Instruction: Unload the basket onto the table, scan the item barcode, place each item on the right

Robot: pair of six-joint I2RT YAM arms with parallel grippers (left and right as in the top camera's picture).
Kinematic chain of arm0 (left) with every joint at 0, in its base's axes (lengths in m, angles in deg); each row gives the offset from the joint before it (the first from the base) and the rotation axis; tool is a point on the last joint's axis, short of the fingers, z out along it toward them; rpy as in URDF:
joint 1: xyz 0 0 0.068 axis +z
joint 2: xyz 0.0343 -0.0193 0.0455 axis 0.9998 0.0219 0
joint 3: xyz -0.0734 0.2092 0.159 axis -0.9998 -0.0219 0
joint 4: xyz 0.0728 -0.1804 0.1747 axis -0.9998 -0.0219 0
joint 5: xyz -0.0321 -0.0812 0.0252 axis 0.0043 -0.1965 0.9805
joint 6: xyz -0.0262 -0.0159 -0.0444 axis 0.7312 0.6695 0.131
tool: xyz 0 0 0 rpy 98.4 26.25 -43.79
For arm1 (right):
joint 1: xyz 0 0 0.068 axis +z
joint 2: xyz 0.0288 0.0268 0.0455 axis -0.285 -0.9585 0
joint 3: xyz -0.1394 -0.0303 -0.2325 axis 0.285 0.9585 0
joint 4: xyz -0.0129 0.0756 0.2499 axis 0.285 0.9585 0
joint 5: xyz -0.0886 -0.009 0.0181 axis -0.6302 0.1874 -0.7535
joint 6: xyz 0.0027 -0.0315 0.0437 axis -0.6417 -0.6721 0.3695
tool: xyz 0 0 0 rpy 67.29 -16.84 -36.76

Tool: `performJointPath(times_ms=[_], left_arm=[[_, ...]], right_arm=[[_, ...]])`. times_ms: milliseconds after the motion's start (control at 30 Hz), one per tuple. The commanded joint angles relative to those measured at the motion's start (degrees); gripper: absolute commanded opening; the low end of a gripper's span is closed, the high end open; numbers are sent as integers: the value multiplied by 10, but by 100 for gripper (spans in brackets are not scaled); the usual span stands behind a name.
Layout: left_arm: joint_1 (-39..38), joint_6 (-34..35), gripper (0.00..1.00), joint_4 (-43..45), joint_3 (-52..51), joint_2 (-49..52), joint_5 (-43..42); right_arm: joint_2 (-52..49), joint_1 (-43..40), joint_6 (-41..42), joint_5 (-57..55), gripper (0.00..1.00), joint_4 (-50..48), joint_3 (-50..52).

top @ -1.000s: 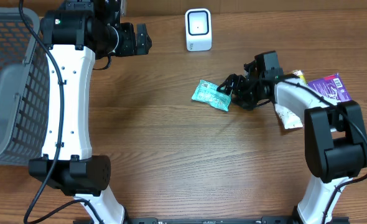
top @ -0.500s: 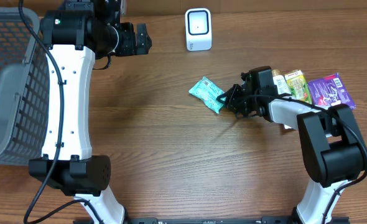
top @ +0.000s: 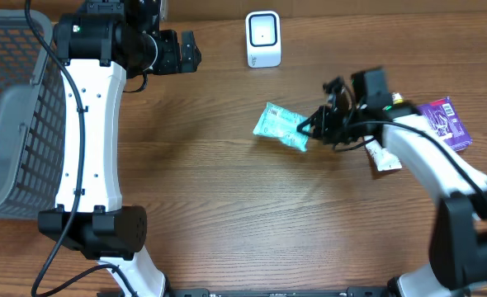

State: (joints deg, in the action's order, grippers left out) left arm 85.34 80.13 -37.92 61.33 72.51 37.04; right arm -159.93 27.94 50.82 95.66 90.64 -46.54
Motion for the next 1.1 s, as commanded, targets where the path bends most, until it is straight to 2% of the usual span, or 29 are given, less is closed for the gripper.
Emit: performJointPath(times_ms=[0,100,233,367,500,633,700,833,933,967,1067], left_arm=[[-4,-8,100,1,7,-2,-3],[-4,-9,100,1,7,-2,-3],[-4,-8,99,1,7,-2,-3],[-4,-9,100,1,7,-2,-3],[-4,-8,100,1,7,-2,-3],[-4,-9,100,1,7,-2,-3],[-4,-8,100,1,7,-2,-3],[-4,-9,100,1,7,-2,-3],[-4,-9,99,1,7,-2,-3],[-4,-8,99,1,7,-2,-3],[-4,-9,100,1,7,-2,-3]], right_arm=[[79,-2,-185,22,4,87,-80],[108,-2,-242,17,4,154,-115],[140,-2,-247,7,4,166,-125],[145,-2,-174,-24,4,163,-125],[142,15,-68,-189,4,163,-146],[110,50,-53,-372,4,181,-234],[62,79,-55,-529,4,170,-307],[-15,122,-131,-729,4,83,-347],[-75,148,-250,-790,4,-18,-347],[-113,161,-334,-828,4,-81,-347],[-171,175,-468,-884,4,-198,-347]])
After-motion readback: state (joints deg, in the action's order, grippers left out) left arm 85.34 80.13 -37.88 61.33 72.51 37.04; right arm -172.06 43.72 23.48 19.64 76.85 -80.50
